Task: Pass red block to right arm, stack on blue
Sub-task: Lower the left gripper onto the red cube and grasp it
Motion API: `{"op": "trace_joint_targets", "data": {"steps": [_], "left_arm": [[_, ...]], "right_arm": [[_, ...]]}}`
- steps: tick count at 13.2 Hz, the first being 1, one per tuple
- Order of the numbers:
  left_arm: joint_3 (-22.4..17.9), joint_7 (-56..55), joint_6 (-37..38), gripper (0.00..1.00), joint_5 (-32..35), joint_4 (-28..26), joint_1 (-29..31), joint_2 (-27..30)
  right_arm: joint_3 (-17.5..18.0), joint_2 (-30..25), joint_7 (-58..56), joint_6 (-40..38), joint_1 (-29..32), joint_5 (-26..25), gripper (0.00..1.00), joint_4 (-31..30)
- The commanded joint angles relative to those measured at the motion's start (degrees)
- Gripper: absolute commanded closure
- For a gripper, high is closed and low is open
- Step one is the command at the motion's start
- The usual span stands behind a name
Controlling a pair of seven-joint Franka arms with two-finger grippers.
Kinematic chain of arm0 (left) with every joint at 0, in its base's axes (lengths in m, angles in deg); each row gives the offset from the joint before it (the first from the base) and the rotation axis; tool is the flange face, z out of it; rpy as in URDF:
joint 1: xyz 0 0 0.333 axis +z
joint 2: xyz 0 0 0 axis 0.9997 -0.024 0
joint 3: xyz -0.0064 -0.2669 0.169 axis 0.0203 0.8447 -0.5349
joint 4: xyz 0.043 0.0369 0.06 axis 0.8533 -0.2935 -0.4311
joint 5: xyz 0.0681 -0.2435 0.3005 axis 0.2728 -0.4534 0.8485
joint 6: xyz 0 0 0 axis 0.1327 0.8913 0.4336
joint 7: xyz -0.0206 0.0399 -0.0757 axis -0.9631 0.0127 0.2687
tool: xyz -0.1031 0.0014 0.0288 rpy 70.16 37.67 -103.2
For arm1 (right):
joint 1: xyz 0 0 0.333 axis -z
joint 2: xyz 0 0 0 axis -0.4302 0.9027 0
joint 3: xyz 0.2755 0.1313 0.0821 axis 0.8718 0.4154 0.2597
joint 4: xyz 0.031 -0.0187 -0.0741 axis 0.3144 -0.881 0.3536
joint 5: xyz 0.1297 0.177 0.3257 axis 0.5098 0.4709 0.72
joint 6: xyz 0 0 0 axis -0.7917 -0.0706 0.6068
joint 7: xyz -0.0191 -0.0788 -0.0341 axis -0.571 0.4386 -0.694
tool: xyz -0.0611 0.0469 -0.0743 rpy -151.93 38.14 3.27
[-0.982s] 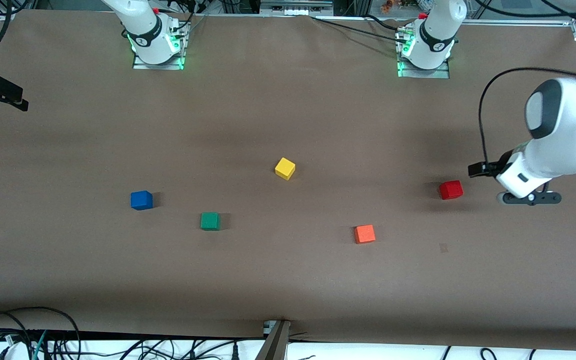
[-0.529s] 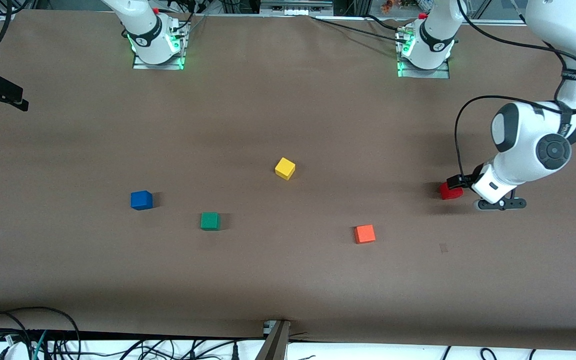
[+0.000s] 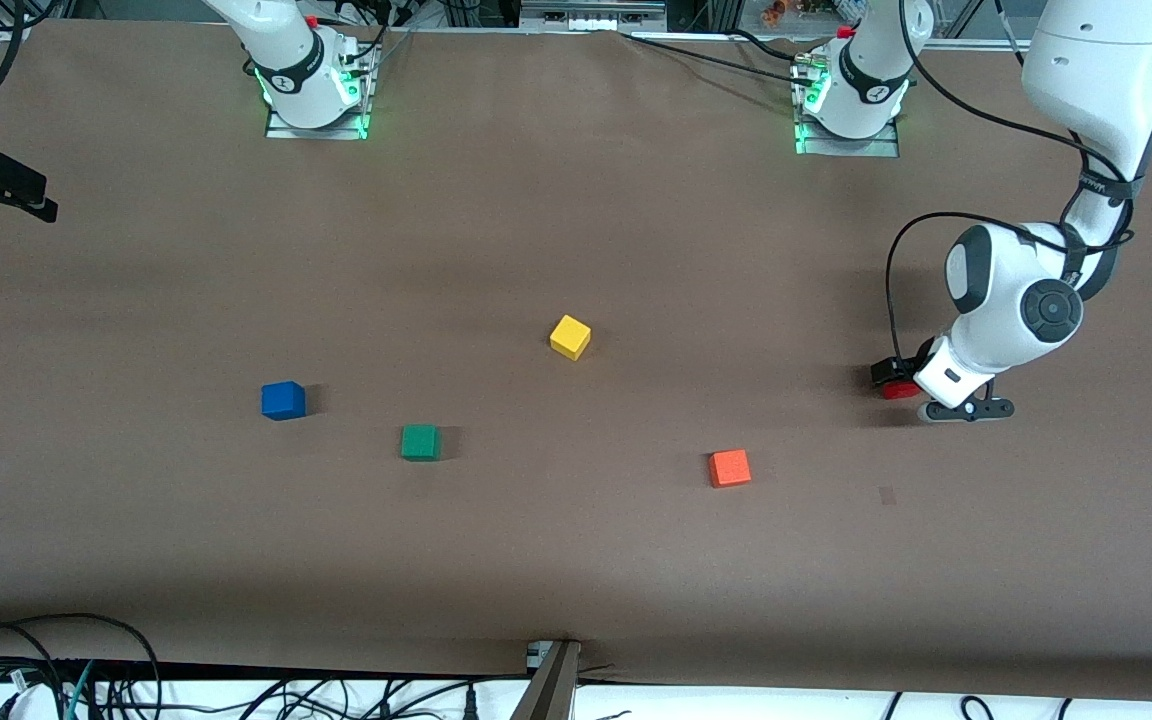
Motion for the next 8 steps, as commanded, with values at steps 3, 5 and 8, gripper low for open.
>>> {"op": "trace_joint_targets", "data": {"steps": [3, 5, 8], "left_arm": [[0.4, 4.7, -0.8, 0.97, -1.2, 0.6, 0.5, -1.2], [0.3, 7.3, -0.4, 1.00, -1.2, 1.2, 1.1, -0.7], [0.3, 14.9, 1.9, 1.00, -1.2, 3.8, 1.8, 1.5]], "right_arm": [[0.5, -0.1, 0.0, 0.1, -0.1, 0.9, 0.00, -0.2], [0.5, 1.5, -0.5, 0.0, -1.0, 0.9, 0.00, -0.3], [0.5, 5.1, -0.6, 0.0, -2.3, 0.9, 0.00, -0.3]]}}
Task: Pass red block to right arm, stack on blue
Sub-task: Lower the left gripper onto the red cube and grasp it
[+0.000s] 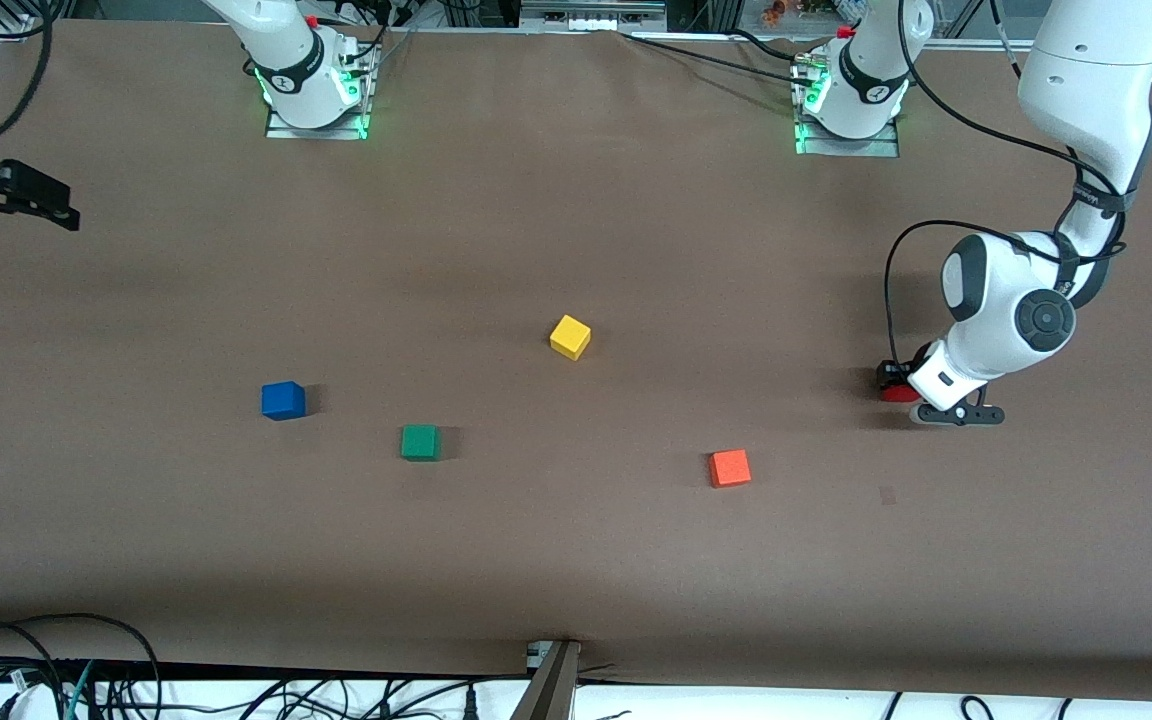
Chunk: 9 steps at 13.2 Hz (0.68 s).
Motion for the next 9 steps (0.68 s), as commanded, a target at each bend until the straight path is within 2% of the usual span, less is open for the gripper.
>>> {"op": "trace_joint_targets", "data": {"steps": [1, 4, 5, 7, 9], "left_arm": [[0.4, 10.7, 5.4, 1.00, -1.4, 3.5, 0.9, 3.0], [1.5, 19.0, 15.0, 1.00, -4.5, 10.4, 1.4, 4.0], [2.5, 22.2, 17.7, 1.00, -6.6, 12.9, 1.4, 4.0], [5.0, 27.6, 22.2, 1.00, -11.3, 17.1, 1.3, 3.9], [8.1, 34.3, 22.7, 1.00, -17.6, 18.3, 1.4, 3.9]], "right_arm": [[-0.1, 2.4, -0.6, 0.4, -1.0, 0.8, 0.00, 0.1], [0.0, 5.5, 0.2, 2.0, -5.6, 1.6, 0.00, 0.3], [-0.1, 6.6, 0.2, 3.9, -6.6, 3.7, 0.00, 1.2], [-0.1, 9.4, 0.1, 4.8, -6.8, 10.8, 0.00, 2.9], [-0.1, 12.0, 0.1, 6.6, -6.9, 19.0, 0.00, 3.0]]}}
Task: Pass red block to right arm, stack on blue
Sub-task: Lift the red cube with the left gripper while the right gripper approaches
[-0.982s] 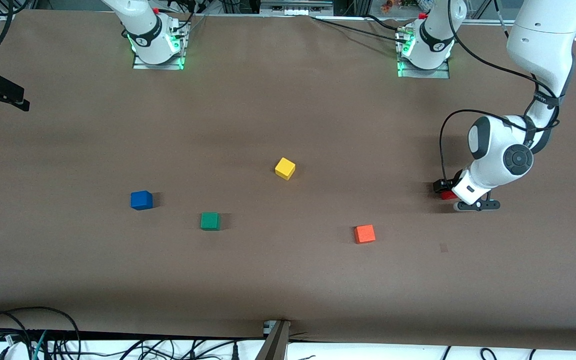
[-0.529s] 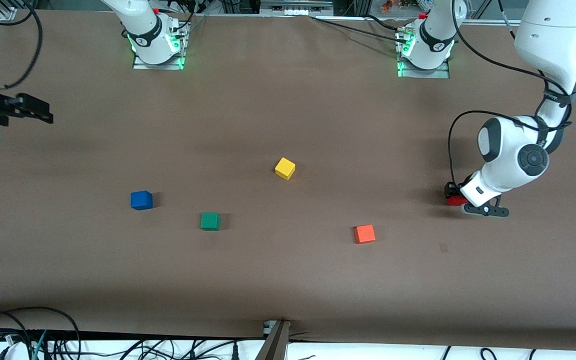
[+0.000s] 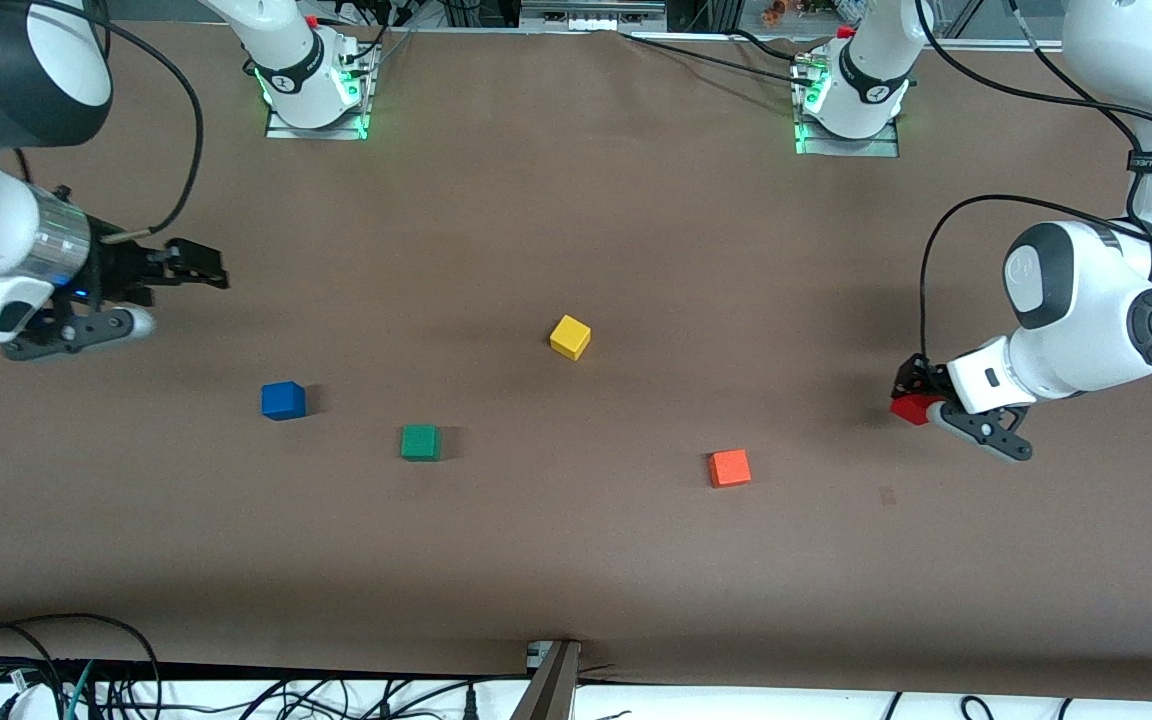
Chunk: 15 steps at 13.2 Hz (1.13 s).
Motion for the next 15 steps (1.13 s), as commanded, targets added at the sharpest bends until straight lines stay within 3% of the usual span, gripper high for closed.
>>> {"op": "trace_joint_targets", "data": {"steps": [1, 4, 7, 9, 15], "left_arm": [[3.9, 12.6, 1.8, 1.00, -10.0, 3.0, 0.3, -0.7], [5.1, 30.6, 1.8, 1.00, -29.1, 3.5, 0.0, -1.5], [7.1, 44.2, 1.9, 1.00, -40.8, 3.9, -0.6, -1.8], [9.7, 50.5, 1.9, 1.00, -46.5, 4.0, -0.6, -2.6], [17.0, 65.4, 1.6, 1.00, -64.6, 7.4, -1.3, -8.3]], "right_arm": [[-0.2, 4.6, -0.1, 2.1, 0.0, 8.5, 0.00, 2.2], [-0.2, 9.8, -0.1, 3.8, -1.6, 24.3, 0.00, 2.2], [-0.2, 13.6, 0.2, 9.3, -3.6, 36.7, 0.00, 2.2], [-0.2, 16.7, -0.3, 10.1, -4.7, 48.3, 0.00, 2.2], [-0.2, 20.2, -0.7, 19.5, -11.8, 62.0, 0.00, 2.2]]}}
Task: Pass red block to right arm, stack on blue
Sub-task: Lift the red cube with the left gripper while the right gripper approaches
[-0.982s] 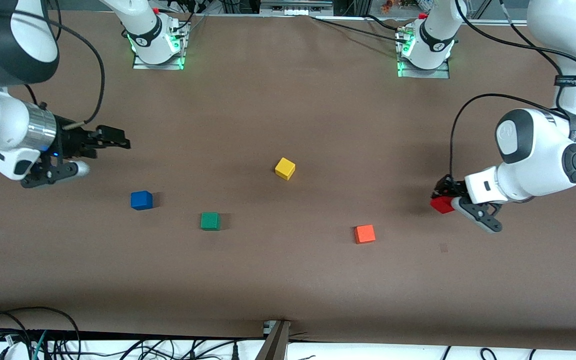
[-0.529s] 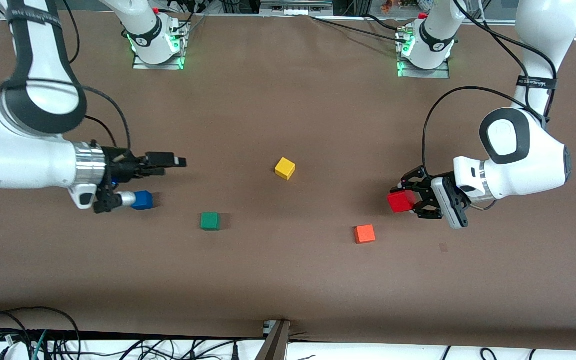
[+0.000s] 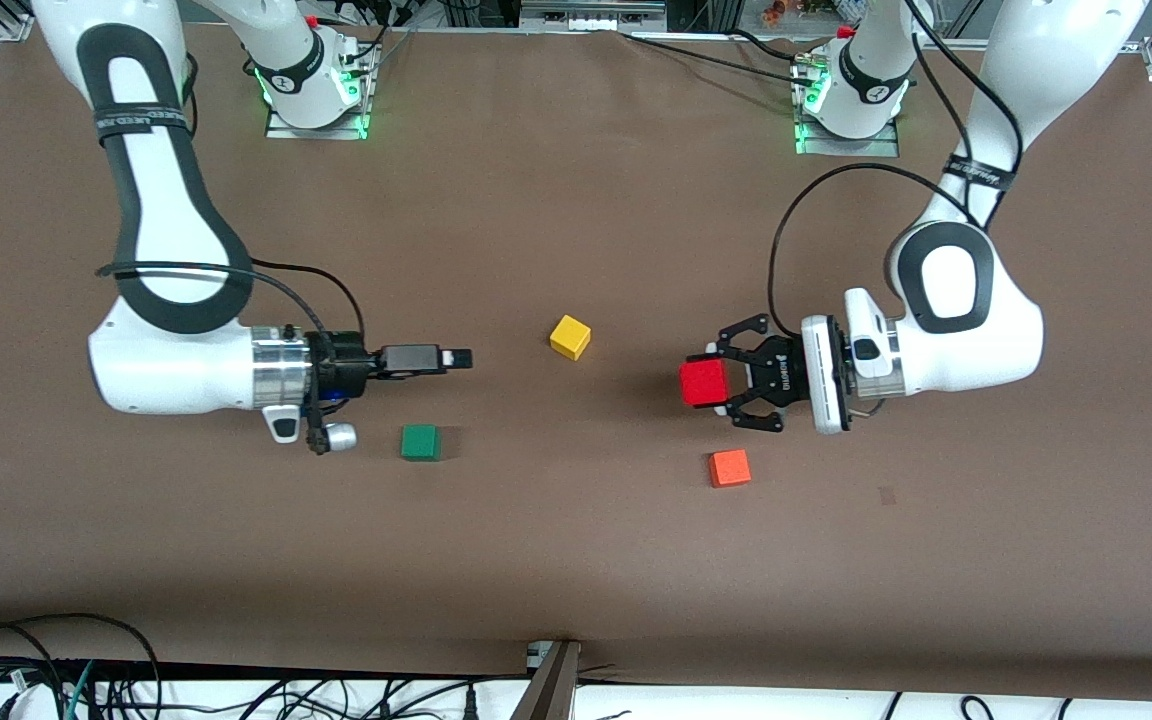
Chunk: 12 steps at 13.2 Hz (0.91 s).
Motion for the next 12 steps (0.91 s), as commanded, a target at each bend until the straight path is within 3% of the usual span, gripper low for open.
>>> {"op": "trace_joint_targets", "data": {"steps": [1, 6, 12], "left_arm": [[2.0, 5.8, 0.6, 1.00, -5.2, 2.7, -1.2, -3.0], [1.9, 18.2, 0.4, 1.00, -19.6, 2.8, -8.8, -3.6], [1.9, 22.2, -1.7, 1.00, -20.9, 3.1, -11.2, -4.5]], "right_arm": [[-0.4, 1.4, -0.3, 2.7, -2.8, 6.9, 0.00, 1.2], [-0.4, 2.2, 0.7, 9.0, -8.1, 15.7, 0.00, 0.3], [-0.4, 1.5, 4.5, 9.1, -8.8, 17.7, 0.00, -0.1]]}}
